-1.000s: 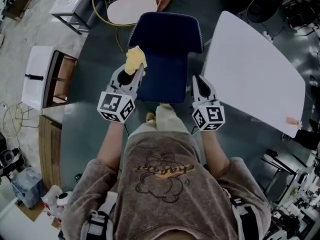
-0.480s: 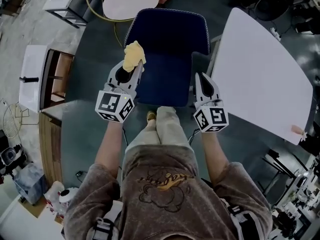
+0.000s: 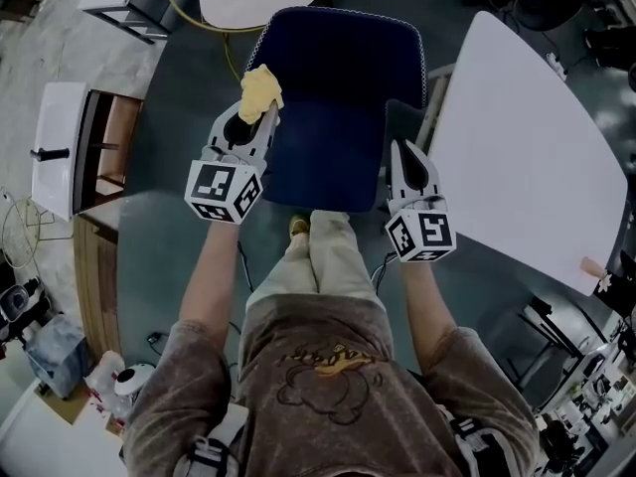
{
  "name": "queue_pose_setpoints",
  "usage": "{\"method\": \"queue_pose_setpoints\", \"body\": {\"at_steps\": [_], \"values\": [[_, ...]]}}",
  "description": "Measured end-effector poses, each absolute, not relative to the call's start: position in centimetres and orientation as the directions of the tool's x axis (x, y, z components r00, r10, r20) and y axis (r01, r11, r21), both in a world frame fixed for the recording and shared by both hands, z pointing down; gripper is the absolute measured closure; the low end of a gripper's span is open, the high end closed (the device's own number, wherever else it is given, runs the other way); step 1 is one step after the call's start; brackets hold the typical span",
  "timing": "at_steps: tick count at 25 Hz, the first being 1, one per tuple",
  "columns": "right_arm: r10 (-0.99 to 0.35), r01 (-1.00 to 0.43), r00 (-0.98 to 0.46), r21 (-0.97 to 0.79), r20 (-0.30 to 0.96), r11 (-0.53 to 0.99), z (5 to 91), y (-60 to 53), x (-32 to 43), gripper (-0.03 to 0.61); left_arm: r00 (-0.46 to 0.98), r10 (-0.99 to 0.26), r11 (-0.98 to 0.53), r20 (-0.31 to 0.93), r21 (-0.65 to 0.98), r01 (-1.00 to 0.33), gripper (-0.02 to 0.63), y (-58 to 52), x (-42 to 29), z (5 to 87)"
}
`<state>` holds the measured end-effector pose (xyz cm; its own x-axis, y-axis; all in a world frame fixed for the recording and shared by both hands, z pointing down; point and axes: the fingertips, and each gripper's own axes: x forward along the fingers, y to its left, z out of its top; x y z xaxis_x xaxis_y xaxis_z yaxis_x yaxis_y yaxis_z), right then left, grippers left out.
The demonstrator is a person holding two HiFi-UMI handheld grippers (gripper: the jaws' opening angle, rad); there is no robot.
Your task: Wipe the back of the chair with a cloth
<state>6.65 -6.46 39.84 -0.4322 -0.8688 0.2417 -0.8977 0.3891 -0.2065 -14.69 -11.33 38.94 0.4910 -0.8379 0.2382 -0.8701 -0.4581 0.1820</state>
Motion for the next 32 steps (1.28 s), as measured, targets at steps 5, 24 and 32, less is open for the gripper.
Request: {"method": "queue_pose_setpoints", "body": {"at_steps": [5, 24, 32], "values": [[-0.863, -0.896, -0.438, -0.204, 0.252, 0.395, 40.1, -6.8, 6.5, 0.554, 0.445, -0.853, -0.427, 0.273, 0.126, -0.895, 0.541, -14.5, -15.7, 41.2], [-0.856, -0.896, -0.437, -0.219, 0.278, 0.386, 42.1, -8.8, 6.8, 0.554, 0.341, -0.855, -0.306, 0.390, 0.152, -0.940, 0.541, -24.6, -17.6, 49.5], [-0.860, -0.900, -0.427, -0.227, 0.278, 0.373, 42.2, -9.0, 7.3, 0.554, 0.327, -0.862, -0.268, 0.388, 0.198, -0.943, 0.543, -25.9, -16.5, 50.1]]}}
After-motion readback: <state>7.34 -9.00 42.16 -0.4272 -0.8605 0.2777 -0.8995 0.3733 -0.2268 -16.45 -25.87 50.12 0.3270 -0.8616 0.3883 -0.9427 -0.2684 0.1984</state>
